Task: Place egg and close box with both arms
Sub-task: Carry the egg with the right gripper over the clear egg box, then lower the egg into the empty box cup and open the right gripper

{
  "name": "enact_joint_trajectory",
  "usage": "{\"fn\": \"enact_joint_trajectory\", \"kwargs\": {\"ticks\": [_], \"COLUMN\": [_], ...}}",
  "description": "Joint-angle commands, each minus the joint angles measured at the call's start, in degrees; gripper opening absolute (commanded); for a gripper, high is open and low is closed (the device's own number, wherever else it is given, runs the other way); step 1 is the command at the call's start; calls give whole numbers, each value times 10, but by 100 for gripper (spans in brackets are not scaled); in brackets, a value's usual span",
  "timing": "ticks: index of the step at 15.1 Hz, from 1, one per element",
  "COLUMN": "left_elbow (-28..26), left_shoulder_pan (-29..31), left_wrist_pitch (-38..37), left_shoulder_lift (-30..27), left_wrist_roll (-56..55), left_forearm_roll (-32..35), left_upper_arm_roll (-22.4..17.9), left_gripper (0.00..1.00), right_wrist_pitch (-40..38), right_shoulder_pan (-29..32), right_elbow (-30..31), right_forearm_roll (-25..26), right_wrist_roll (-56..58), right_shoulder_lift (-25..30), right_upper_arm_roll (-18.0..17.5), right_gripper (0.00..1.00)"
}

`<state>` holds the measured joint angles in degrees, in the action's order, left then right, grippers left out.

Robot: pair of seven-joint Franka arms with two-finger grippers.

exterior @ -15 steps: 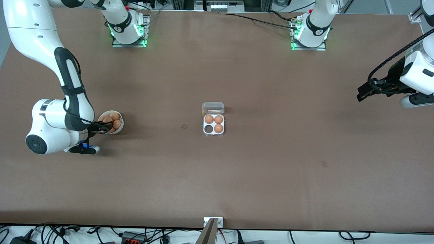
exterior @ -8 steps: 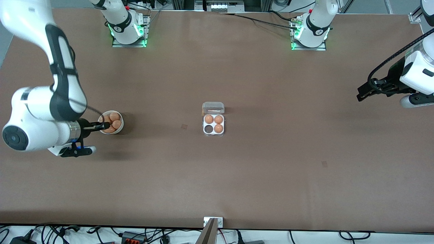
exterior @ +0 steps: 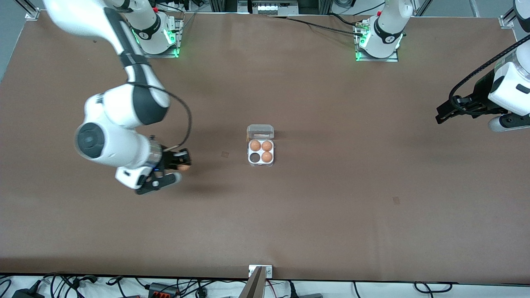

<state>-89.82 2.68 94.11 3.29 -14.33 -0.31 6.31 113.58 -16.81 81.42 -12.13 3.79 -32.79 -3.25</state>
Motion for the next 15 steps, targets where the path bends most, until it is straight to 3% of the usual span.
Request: {"fn": "enact_joint_trajectory", "kwargs": {"ticks": [1,9,15], "left_elbow": [12,12,12], "left_shoulder_pan": [4,4,4], "left_wrist_pitch": [-12,-12,-12], "left_shoulder_lift": [2,2,2], "left_wrist_roll": [9,9,9], "left_forearm_roll": [-11,-11,-11], "left_upper_arm_roll": [3,3,3], "left_gripper": [100,100,100], "right_wrist_pitch": [66,178,222], "right_shoulder_pan": [-29,-128,-150], "right_elbow": [31,30,28], "right_forearm_roll": [-41,-41,-37], "right_wrist_roll": [0,-125,-138], "right_shoulder_lift": [1,-58,-92], "right_upper_arm_roll": [-2,-1,-1], "right_gripper": [14,14,14]}}
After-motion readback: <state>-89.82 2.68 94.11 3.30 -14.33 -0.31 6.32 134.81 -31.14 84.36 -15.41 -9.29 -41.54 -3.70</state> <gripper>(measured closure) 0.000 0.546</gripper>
